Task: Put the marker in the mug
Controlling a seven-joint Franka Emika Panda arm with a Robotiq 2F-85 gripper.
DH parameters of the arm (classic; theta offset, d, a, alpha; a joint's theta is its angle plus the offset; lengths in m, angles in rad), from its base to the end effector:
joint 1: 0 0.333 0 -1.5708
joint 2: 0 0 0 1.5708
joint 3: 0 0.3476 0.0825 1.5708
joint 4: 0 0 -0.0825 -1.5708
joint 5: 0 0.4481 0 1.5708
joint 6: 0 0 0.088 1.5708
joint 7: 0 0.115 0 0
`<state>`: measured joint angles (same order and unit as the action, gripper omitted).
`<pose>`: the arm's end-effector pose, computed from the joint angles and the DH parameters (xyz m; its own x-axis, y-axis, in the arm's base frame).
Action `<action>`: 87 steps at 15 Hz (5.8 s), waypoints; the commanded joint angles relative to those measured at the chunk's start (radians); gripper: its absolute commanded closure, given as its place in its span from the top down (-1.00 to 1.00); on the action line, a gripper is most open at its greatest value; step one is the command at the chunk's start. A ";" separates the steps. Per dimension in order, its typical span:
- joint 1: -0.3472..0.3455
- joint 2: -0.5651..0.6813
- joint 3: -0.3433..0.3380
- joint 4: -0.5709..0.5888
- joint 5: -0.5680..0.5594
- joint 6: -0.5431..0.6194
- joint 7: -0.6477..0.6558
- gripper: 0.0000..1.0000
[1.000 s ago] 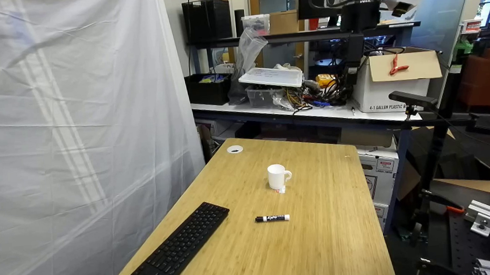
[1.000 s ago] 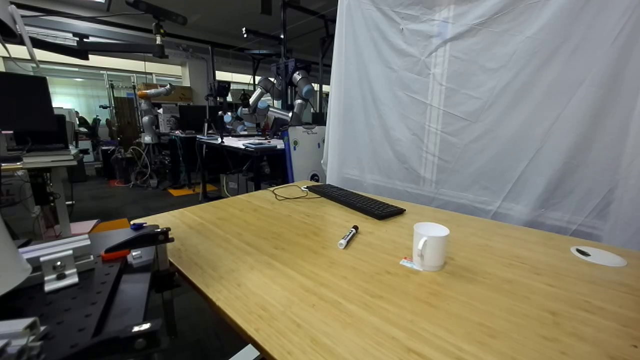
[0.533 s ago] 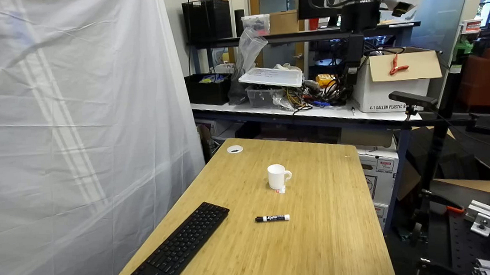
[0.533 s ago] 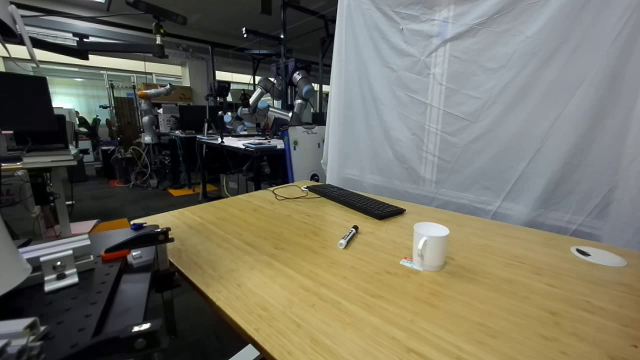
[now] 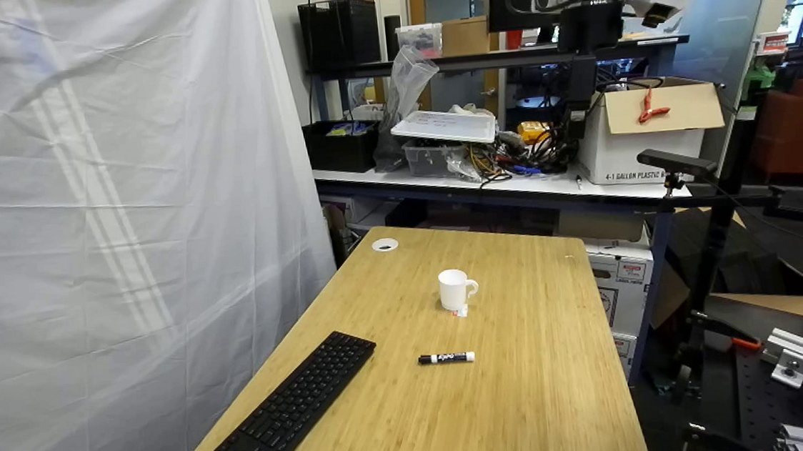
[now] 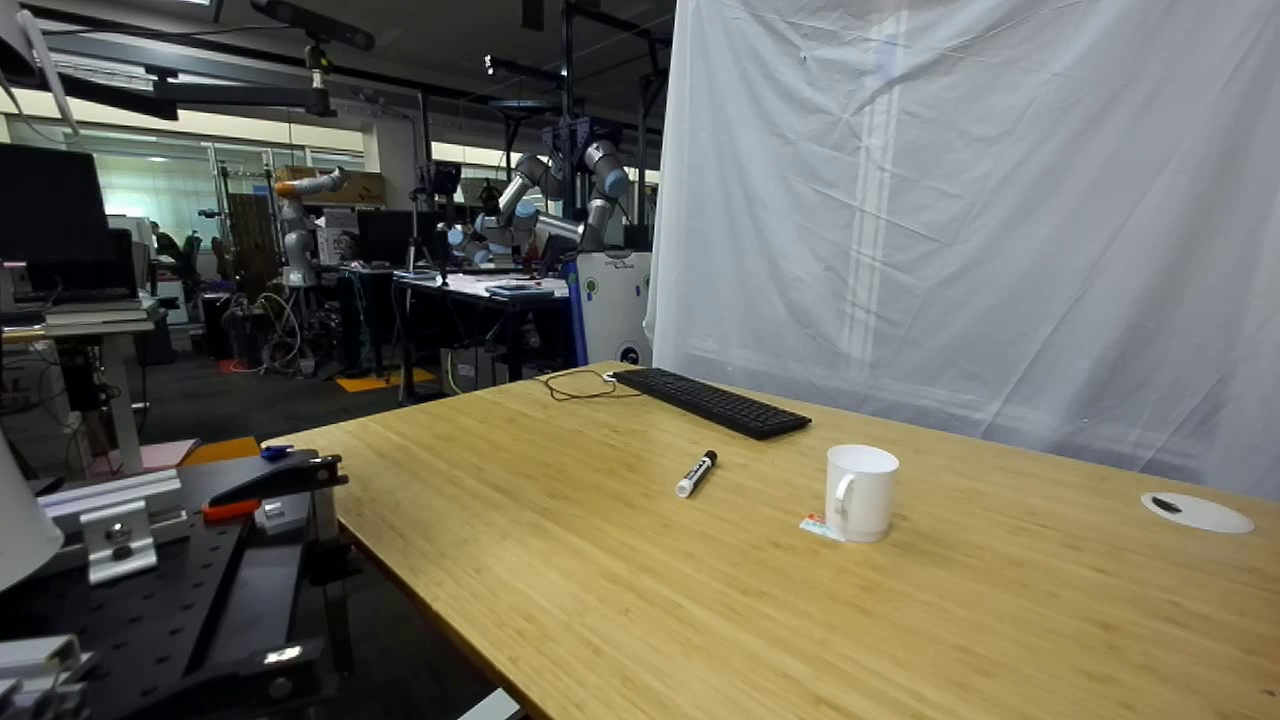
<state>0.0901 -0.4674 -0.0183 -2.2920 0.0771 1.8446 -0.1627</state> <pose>0.4602 0.0391 0.5349 0.9765 0.2132 0.0321 0.2152 -0.9734 -0.0786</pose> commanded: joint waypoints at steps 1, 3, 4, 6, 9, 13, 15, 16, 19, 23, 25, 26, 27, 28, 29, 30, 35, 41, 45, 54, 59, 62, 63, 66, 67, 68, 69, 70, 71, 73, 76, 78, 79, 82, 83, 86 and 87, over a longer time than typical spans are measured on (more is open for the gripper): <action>-0.008 0.001 0.007 0.003 0.003 -0.003 -0.002 1.00; -0.006 0.037 0.007 0.017 -0.007 0.011 -0.019 1.00; -0.005 0.055 0.010 0.024 -0.011 0.016 -0.020 1.00; 0.000 0.109 0.019 0.039 -0.017 0.042 -0.029 1.00; 0.008 0.196 0.040 0.056 -0.024 0.099 -0.040 1.00; 0.010 0.311 0.058 0.080 -0.030 0.156 -0.063 1.00; 0.009 0.366 0.064 0.095 -0.034 0.174 -0.072 1.00; 0.009 0.391 0.068 0.104 -0.035 0.183 -0.077 1.00; 0.012 0.479 0.081 0.144 -0.033 0.209 -0.101 1.00; 0.013 0.613 0.102 0.222 -0.058 0.249 -0.094 1.00; 0.011 0.685 0.106 0.270 -0.077 0.257 -0.089 1.00; 0.011 0.723 0.106 0.296 -0.086 0.260 -0.086 1.00; 0.011 0.758 0.108 0.322 -0.095 0.260 -0.086 1.00; 0.013 0.792 0.109 0.350 -0.105 0.258 -0.086 1.00; 0.014 0.826 0.111 0.379 -0.115 0.256 -0.088 1.00; 0.017 0.858 0.114 0.410 -0.125 0.252 -0.088 1.00; 0.044 0.973 0.135 0.539 -0.175 0.223 -0.088 1.00; 0.047 0.970 0.140 0.534 -0.171 0.225 -0.082 1.00; 0.047 0.971 0.140 0.534 -0.171 0.223 -0.082 1.00; 0.037 1.068 0.138 0.578 -0.171 0.248 -0.100 1.00; 0.046 1.180 0.138 0.641 -0.186 0.286 -0.106 1.00; 0.056 1.249 0.139 0.690 -0.199 0.295 -0.116 1.00; 0.059 1.270 0.139 0.705 -0.207 0.297 -0.120 1.00; 0.067 1.340 0.138 0.755 -0.228 0.302 -0.133 1.00; 0.071 1.359 0.136 0.769 -0.236 0.303 -0.135 1.00; 0.072 1.374 0.137 0.779 -0.242 0.304 -0.141 1.00; 0.075 1.388 0.136 0.791 -0.251 0.304 -0.144 1.00; 0.077 1.400 0.136 0.803 -0.257 0.304 -0.145 1.00; 0.079 1.410 0.136 0.812 -0.262 0.305 -0.149 1.00; 0.085 1.424 0.133 0.827 -0.276 0.308 -0.153 1.00; 0.092 1.440 0.128 0.840 -0.298 0.317 -0.154 1.00; 0.094 1.451 0.124 0.847 -0.311 0.324 -0.150 1.00; 0.094 1.458 0.121 0.853 -0.316 0.326 -0.148 1.00; 0.095 1.481 0.114 0.869 -0.331 0.338 -0.145 1.00; 0.095 1.491 0.112 0.878 -0.332 0.341 -0.143 1.00; 0.097 1.515 0.109 0.900 -0.335 0.352 -0.142 1.00; 0.097 1.522 0.109 0.907 -0.335 0.354 -0.142 1.00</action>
<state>0.1779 1.0335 0.1002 -1.4206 -0.2402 2.1954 -0.3013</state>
